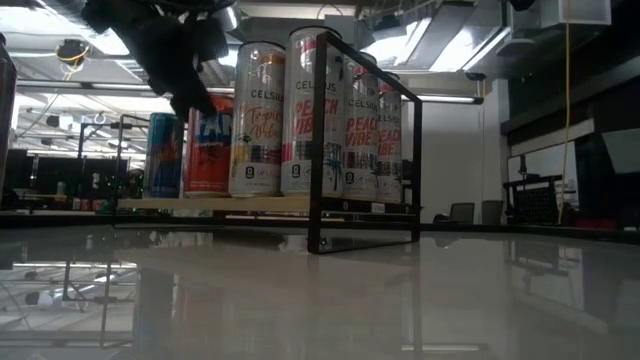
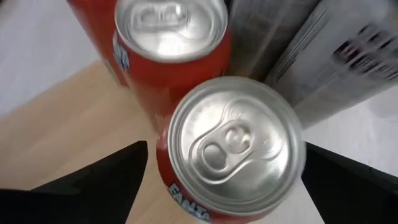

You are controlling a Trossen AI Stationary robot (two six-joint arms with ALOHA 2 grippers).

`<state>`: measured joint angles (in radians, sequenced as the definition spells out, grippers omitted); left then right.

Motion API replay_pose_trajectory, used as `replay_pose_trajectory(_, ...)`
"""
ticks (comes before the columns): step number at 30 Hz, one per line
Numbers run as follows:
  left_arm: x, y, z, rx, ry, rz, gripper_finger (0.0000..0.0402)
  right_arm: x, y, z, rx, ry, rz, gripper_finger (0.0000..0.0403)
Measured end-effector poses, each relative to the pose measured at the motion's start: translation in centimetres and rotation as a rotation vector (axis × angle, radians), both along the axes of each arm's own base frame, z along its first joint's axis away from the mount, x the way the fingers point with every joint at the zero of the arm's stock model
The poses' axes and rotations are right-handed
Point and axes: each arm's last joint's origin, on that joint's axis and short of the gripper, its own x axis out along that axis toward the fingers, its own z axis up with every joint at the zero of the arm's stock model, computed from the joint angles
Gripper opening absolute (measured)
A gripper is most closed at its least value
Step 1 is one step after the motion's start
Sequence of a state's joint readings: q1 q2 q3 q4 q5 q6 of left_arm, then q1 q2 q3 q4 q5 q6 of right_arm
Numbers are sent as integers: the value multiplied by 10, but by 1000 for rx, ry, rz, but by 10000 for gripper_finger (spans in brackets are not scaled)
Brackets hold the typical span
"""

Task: Place canned beverage on shelf
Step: Put the red soda can on the shelf aligned with the other red soda cans, then put the red-silver soda can on the shelf

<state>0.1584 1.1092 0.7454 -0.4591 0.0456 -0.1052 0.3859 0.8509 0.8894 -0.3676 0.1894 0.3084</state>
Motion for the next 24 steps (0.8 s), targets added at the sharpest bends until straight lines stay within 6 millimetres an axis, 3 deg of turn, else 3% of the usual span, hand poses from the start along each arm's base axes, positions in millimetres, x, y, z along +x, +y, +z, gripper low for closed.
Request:
replay_pose_trajectory(13, -3, -11, 60, 3, -217, -56, 397, 0, 0, 0, 0, 0, 0, 381)
replay_pose_trajectory(18, -7, -21, 80, -96, -294, -20, 396, 0, 0, 0, -28, -6, 9, 381)
replay_pose_trajectory(24, -7, -39, 89, -296, -314, 40, 396, 0, 0, 0, -75, -13, 25, 381)
